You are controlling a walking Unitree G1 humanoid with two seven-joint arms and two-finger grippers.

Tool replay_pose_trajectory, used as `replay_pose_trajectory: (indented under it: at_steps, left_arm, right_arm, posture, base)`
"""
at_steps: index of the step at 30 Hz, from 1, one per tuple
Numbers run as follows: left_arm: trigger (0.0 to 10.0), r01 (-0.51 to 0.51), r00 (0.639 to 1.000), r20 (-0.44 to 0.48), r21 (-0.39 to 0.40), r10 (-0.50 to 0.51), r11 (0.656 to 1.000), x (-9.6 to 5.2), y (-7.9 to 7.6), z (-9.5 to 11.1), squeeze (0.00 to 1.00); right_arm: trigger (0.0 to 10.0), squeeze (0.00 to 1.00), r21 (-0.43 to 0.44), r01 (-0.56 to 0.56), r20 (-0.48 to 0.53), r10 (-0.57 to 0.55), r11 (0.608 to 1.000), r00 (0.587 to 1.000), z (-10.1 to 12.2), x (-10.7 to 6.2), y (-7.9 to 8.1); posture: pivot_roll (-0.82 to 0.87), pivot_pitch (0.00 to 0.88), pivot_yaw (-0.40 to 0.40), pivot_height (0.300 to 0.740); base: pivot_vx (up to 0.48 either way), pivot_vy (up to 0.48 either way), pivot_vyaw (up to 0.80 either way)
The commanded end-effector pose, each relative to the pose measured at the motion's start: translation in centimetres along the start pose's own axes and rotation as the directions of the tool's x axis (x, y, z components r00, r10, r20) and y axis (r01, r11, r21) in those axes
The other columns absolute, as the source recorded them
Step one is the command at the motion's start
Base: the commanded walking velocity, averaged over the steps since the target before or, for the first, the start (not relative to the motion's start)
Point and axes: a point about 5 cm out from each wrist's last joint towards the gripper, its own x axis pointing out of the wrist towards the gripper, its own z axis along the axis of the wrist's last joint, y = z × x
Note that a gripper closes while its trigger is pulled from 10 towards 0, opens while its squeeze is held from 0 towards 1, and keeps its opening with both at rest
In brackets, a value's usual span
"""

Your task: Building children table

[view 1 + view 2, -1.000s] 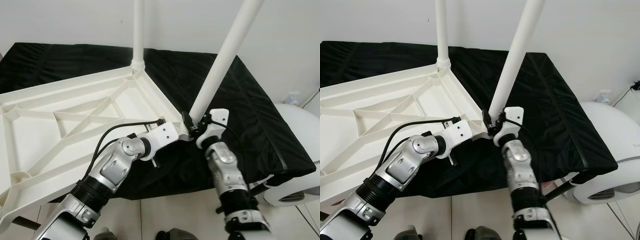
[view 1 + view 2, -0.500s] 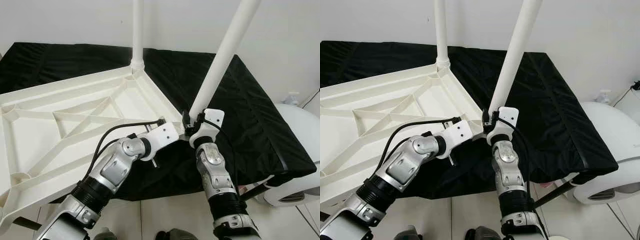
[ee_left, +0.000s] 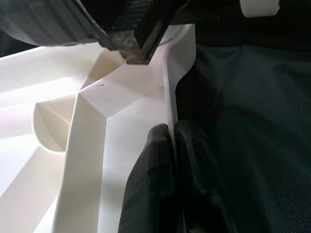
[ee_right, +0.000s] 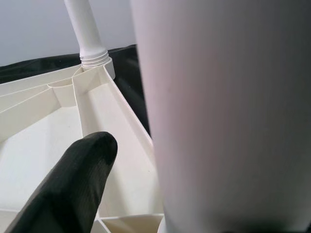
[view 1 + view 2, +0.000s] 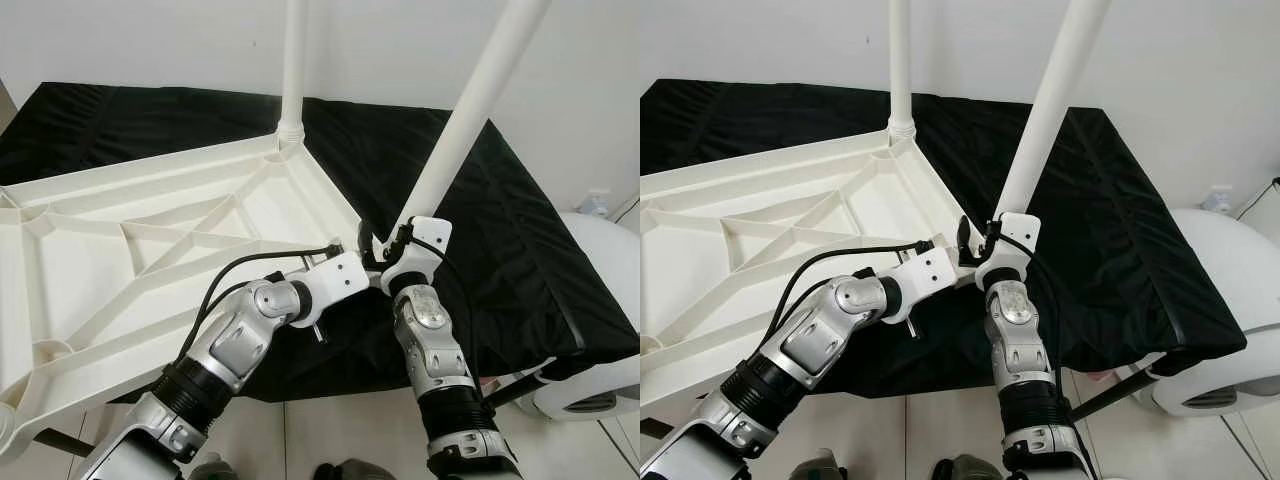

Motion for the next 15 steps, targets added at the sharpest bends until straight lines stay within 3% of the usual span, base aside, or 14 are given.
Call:
replay_pose_trajectory:
  at_steps: [1, 4, 5, 6, 7, 15]
  left_arm:
    - [10.0, 0.104, 0.993, 0.050, 0.002, -0.104, 0.995, 0.8, -2.0, 0.8, 0.00]
    - [10.0, 0.102, 0.993, 0.051, 0.002, -0.102, 0.995, 0.8, -1.9, 0.8, 0.00]
    - [10.0, 0.101, 0.994, 0.051, 0.001, -0.100, 0.995, 0.8, -1.8, 0.8, 0.00]
    - [10.0, 0.101, 0.994, 0.051, 0.001, -0.100, 0.995, 0.8, -1.8, 0.8, 0.00]
    - [10.0, 0.099, 0.994, 0.051, 0.001, -0.099, 0.995, 0.8, -1.8, 0.8, 0.00]
    - [10.0, 0.102, 0.994, 0.051, 0.002, -0.102, 0.995, 0.8, -1.9, 0.8, 0.00]
  right_arm:
    - [10.0, 1.00, 0.003, -0.011, -0.018, 0.011, 1.000, 1.000, -0.2, 0.0, -0.5]
    - [10.0, 1.00, -0.026, -0.091, -0.024, 0.090, 0.996, 0.996, -0.4, 0.1, -1.3]
    - [10.0, 0.18, -0.031, -0.138, -0.027, 0.137, 0.990, 0.990, -0.5, 0.2, -1.7]
    - [10.0, 0.18, -0.031, -0.138, -0.027, 0.137, 0.990, 0.990, -0.5, 0.2, -1.7]
    - [10.0, 0.00, -0.046, -0.196, -0.027, 0.195, 0.979, 0.980, -0.4, 0.2, -2.5]
    - [10.0, 0.00, -0.061, -0.291, -0.021, 0.290, 0.955, 0.957, 0.3, 0.7, -4.4]
  posture:
    - [0.04, 0.000, -0.111, 0.740]
    - [0.04, 0.000, -0.113, 0.740]
    - [0.04, 0.000, -0.113, 0.740]
    - [0.04, 0.000, -0.113, 0.740]
    - [0.04, 0.000, -0.111, 0.740]
    - [0.04, 0.000, -0.106, 0.740]
  base:
    - [0.000, 0.000, 0.00]
    - [0.000, 0.000, 0.00]
    - [0.000, 0.000, 0.00]
    - [0.000, 0.000, 0.00]
    - [0.000, 0.000, 0.00]
    - [0.000, 0.000, 0.00]
